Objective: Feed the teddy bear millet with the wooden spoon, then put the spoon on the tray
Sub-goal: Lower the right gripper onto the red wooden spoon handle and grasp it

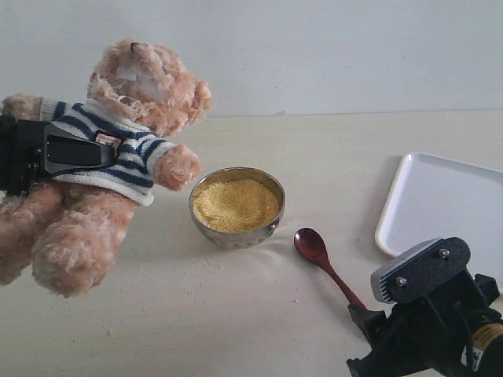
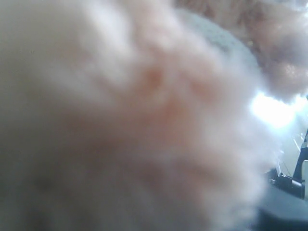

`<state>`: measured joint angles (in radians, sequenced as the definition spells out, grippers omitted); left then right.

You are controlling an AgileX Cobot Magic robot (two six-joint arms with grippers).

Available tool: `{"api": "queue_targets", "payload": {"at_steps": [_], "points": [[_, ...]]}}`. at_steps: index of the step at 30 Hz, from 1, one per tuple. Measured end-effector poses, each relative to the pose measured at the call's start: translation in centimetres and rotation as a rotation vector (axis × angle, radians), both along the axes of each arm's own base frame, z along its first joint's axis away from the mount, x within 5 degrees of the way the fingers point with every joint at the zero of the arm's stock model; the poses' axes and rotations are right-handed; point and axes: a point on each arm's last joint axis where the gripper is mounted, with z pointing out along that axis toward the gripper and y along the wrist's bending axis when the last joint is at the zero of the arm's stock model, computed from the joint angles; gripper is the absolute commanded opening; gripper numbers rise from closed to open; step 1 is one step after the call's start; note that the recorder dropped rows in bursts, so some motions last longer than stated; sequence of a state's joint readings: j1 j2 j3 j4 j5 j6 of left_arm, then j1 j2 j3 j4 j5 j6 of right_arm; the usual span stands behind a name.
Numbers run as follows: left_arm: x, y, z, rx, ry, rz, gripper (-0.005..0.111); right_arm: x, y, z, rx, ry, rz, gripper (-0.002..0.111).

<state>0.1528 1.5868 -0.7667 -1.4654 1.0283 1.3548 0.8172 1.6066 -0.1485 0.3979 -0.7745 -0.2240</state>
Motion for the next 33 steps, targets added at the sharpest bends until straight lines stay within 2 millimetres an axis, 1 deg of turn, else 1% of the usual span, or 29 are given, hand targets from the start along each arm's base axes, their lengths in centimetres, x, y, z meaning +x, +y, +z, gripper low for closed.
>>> {"api": "queue_targets", "payload": {"at_steps": [6,10,16,26,27,28,29,32,33], "points": [[0.0,0.0,0.0,0.0,0.0,0.0,0.005,1.3,1.7,-0.9,-0.02,0.063,0.001,0.06],[0.0,0.0,0.0,0.0,0.0,0.0,0.005,2.0,2.4,-0.9,0.002,0.078,-0.011,0.06],[-0.1,-0.1,0.1,-0.007,0.0,-0.008,0.005,2.3,1.8,-1.2,0.023,0.127,-0.132,0.055],[-0.1,-0.1,0.1,-0.008,0.0,-0.012,0.005,2.4,1.3,-1.6,-0.01,0.178,-0.09,0.054],[-0.1,-0.1,0.1,-0.008,0.0,-0.012,0.005,2.4,1.4,-1.5,-0.01,0.178,-0.087,0.046],[-0.1,-0.1,0.1,-0.008,0.0,-0.012,0.005,2.3,1.4,-1.6,-0.013,0.181,-0.082,0.04],[-0.1,-0.1,0.1,-0.008,0.0,-0.012,0.005,2.3,1.4,-1.6,-0.013,0.181,-0.082,0.028],[-0.1,-0.1,0.1,-0.008,0.0,-0.012,0.005,2.3,1.4,-1.6,-0.014,0.183,-0.08,0.013],[-0.1,-0.1,0.1,-0.008,0.0,-0.012,0.005,2.3,1.4,-1.6,-0.014,0.183,-0.08,0.014]]}}
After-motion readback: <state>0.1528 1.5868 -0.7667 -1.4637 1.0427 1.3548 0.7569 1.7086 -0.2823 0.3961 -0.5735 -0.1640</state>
